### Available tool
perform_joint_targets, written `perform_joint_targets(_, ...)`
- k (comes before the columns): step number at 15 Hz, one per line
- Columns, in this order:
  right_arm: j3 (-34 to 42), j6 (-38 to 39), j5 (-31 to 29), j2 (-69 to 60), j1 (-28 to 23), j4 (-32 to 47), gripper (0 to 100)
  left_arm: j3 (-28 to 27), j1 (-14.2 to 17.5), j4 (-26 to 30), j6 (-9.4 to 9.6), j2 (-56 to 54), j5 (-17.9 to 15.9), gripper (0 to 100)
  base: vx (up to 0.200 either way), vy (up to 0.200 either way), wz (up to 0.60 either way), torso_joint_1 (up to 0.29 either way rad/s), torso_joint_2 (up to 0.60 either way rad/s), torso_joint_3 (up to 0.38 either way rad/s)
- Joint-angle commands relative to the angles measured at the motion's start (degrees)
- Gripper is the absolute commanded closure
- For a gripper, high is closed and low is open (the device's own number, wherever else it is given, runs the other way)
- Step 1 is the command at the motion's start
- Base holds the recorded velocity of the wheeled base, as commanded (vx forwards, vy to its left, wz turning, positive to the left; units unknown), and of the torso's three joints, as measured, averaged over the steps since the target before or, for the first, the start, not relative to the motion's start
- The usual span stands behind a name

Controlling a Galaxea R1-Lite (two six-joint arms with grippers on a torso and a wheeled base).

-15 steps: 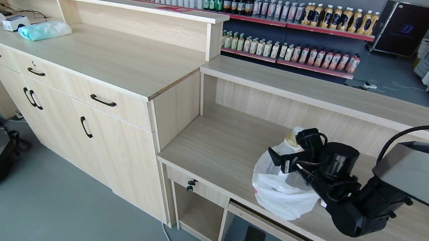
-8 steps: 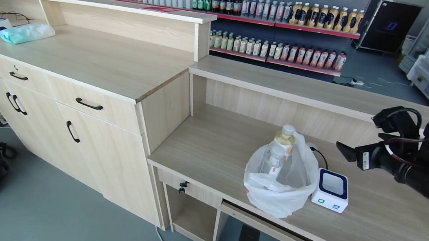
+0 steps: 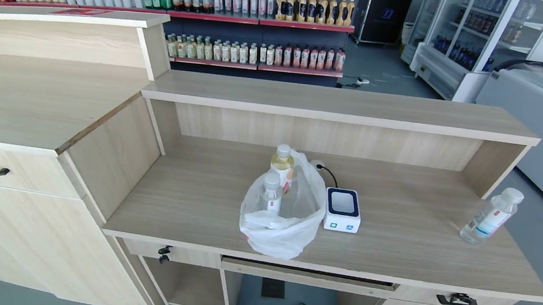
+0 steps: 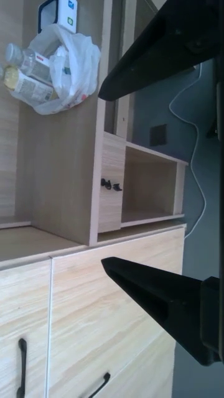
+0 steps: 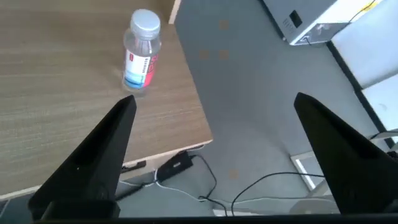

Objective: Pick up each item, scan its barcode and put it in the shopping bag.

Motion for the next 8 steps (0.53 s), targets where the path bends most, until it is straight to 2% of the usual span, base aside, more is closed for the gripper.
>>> perform_joint_targets(1,0.6,1.62,7.4,12.39,-5.12,-11.26,0,0.01,0.05,-0.04,-0.01,0.0,0.01,0,0.0,0.0,0.0,0.0,0.0,0.0)
perform_joint_targets(2,0.68,1.88,10.47,14.41,-5.92,-14.16,0,0.01,0.05,-0.04,-0.01,0.0,0.01,0,0.0,0.0,0.0,0.0,0.0,0.0)
perform_joint_targets(3,0.6,1.97,19.09,19.07,-8.38,-18.2,0,0.01,0.05,-0.04,-0.01,0.0,0.01,0,0.0,0.0,0.0,0.0,0.0,0.0)
perform_joint_targets(6,-0.28,2.15,23.22,23.99,-12.6,-18.99,0,0.01,0.05,-0.04,-0.01,0.0,0.01,0,0.0,0.0,0.0,0.0,0.0,0.0)
perform_joint_targets(8,-0.46,4.79,28.14,24.7,-15.76,-20.4,0,0.01,0.05,-0.04,-0.01,0.0,0.01,0,0.0,0.0,0.0,0.0,0.0,0.0)
